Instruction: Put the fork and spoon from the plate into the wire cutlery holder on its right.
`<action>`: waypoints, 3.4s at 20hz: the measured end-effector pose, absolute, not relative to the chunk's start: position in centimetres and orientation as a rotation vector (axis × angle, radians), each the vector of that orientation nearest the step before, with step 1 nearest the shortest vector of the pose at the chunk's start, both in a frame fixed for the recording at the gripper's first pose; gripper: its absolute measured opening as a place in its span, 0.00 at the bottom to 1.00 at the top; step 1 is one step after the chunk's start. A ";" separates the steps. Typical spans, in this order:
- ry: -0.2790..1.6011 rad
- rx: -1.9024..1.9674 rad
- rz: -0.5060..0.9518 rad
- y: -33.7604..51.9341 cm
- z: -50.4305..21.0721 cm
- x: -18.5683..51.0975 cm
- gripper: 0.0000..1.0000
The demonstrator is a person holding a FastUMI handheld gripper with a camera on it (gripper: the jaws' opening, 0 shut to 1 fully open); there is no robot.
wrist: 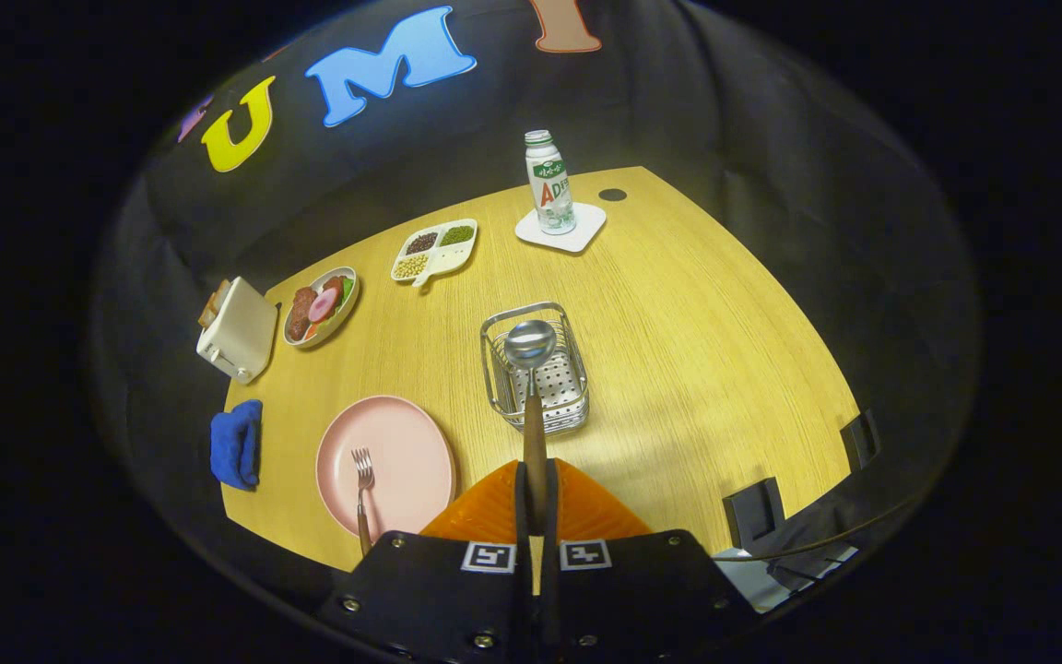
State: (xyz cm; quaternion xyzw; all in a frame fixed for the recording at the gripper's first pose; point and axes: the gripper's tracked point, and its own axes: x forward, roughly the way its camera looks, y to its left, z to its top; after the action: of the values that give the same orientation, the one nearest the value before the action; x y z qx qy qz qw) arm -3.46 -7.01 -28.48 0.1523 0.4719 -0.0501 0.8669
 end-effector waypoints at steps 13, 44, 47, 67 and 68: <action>0.888 0.296 -0.118 -7.6 -25.0 -1.5 0.14; 1.159 0.091 0.288 15.9 -37.3 -5.9 0.18; 1.188 0.065 0.288 16.1 -38.3 -6.7 0.18; 1.188 0.080 0.333 15.8 -38.3 -6.3 0.07; 1.182 0.085 0.330 15.6 -38.1 -6.2 0.07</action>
State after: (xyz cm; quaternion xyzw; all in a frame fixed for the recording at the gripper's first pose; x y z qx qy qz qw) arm -6.20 15.65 -38.12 0.0399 0.5546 0.1548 0.8166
